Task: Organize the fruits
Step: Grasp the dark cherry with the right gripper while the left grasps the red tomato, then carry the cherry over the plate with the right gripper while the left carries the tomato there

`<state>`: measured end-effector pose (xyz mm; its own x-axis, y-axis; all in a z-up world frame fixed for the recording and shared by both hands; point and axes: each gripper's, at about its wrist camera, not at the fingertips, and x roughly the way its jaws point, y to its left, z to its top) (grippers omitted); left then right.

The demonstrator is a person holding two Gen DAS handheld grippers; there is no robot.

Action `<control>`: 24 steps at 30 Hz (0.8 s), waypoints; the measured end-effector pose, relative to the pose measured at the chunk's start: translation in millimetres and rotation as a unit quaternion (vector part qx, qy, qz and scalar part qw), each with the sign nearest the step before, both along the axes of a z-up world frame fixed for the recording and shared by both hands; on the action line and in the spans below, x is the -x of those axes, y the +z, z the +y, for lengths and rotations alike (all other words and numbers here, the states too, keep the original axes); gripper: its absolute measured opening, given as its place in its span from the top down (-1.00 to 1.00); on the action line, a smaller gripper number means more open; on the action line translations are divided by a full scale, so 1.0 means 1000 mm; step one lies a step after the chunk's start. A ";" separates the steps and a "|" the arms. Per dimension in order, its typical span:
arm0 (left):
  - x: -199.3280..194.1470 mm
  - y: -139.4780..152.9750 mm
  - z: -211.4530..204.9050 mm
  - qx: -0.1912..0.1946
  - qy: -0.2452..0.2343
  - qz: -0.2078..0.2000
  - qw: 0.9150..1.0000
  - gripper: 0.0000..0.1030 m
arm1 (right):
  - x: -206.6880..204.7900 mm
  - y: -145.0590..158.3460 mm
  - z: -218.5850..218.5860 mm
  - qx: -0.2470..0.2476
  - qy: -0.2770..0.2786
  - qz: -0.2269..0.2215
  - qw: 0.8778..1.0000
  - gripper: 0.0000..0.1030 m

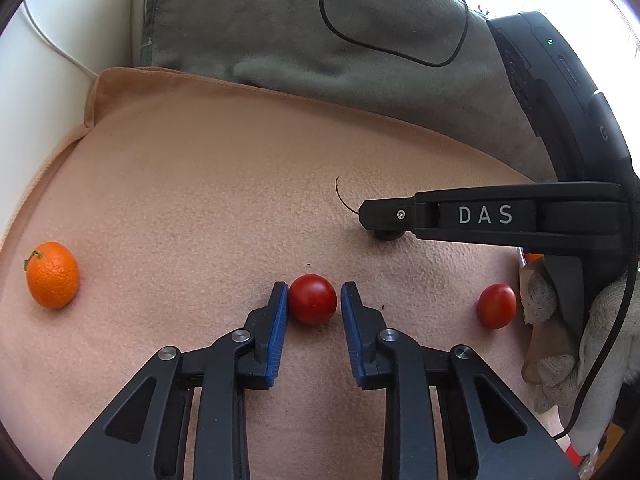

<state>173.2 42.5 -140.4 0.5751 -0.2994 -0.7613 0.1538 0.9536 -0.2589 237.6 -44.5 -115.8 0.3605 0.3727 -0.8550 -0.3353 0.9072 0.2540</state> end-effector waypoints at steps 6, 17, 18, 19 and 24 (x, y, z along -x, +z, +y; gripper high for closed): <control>0.006 0.003 0.002 -0.001 -0.001 -0.005 1.000 0.55 | 0.007 0.007 -0.006 -0.008 0.001 -0.007 1.000 0.49; 0.017 0.010 0.002 -0.006 -0.003 -0.015 1.000 0.57 | 0.034 0.032 -0.021 -0.018 0.010 -0.045 0.999 0.49; 0.020 0.013 0.002 -0.004 -0.003 -0.018 1.000 0.57 | 0.036 0.035 -0.023 -0.022 0.011 -0.048 0.999 0.49; 0.022 0.015 0.002 -0.003 -0.003 -0.021 1.000 0.57 | 0.039 0.039 -0.024 -0.025 0.014 -0.054 0.998 0.49; 0.034 0.033 0.000 0.001 -0.010 -0.040 0.999 0.57 | 0.065 0.061 -0.038 -0.020 0.029 -0.096 0.995 0.49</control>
<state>139.1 42.4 -107.5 0.6288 -0.3128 -0.7119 0.1925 0.9496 -0.2473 172.4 -82.2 -54.7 0.4927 0.4292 -0.7570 -0.4319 0.8758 0.2155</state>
